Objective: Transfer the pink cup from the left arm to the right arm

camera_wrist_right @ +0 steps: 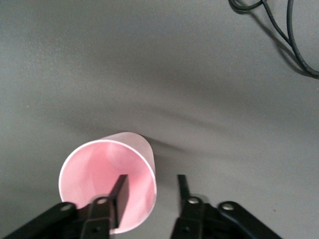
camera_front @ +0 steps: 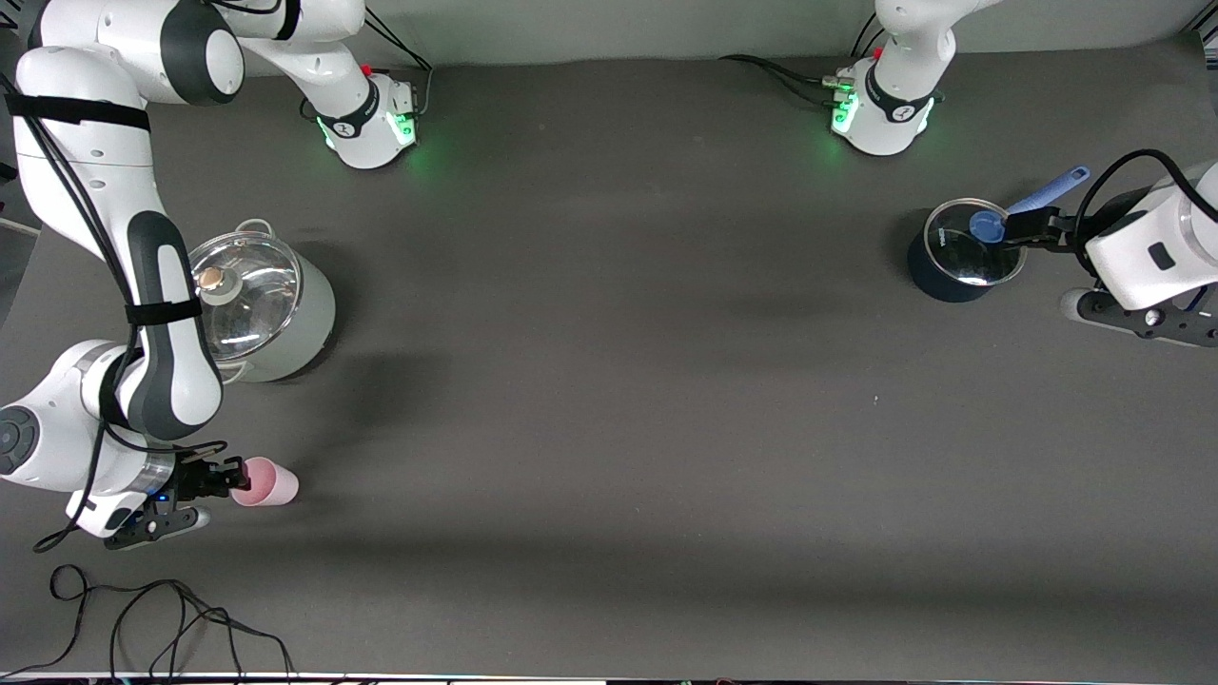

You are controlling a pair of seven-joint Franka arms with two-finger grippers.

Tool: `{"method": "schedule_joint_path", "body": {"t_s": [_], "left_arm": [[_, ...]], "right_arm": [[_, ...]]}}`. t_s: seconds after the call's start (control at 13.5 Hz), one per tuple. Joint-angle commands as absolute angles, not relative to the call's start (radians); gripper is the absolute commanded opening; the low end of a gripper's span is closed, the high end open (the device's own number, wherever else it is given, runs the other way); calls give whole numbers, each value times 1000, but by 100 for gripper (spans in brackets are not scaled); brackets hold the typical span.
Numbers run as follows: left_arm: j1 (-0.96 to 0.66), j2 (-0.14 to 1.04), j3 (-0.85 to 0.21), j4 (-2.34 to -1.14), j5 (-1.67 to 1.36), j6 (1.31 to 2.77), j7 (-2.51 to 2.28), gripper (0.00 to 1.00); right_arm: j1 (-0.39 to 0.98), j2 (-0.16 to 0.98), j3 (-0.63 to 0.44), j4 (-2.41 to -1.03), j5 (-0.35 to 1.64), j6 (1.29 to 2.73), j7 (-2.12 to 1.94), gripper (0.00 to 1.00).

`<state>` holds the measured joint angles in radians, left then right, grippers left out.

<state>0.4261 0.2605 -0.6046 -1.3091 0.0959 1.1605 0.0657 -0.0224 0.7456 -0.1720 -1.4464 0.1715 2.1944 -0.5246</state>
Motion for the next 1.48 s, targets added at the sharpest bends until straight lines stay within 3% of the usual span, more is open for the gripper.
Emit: {"method": "schedule_joint_path", "body": {"t_s": [0.0,0.3,0.59,0.74,0.96,1.26,1.4], "left_arm": [[423,258,-600,-1298,86,1135,44,100],[382,252,-553,-1305,87,1118,46,100],[-11,226,-115,-1296,75,1109,69,100],[-115,209,12,-1307,74,1109,67,100],[-137,111,31,-1452,97,1201,66,100],[-115,-49,31,-1696,85,1484,83,100],[-95,-57,28,-1701,83,1609,80,100]], "right_arm": [[-28,697,-183,-1465,183,2123,-586,99],[-54,609,-222,-1463,176,1988,-672,100],[-34,459,-236,-1462,146,1886,-634,100],[-28,361,-236,-1463,143,1800,-547,100],[37,237,-236,-1471,60,1712,-367,100],[51,79,-236,-1563,48,1704,-235,100],[48,-3,-239,-1646,48,1729,-232,100]]}}
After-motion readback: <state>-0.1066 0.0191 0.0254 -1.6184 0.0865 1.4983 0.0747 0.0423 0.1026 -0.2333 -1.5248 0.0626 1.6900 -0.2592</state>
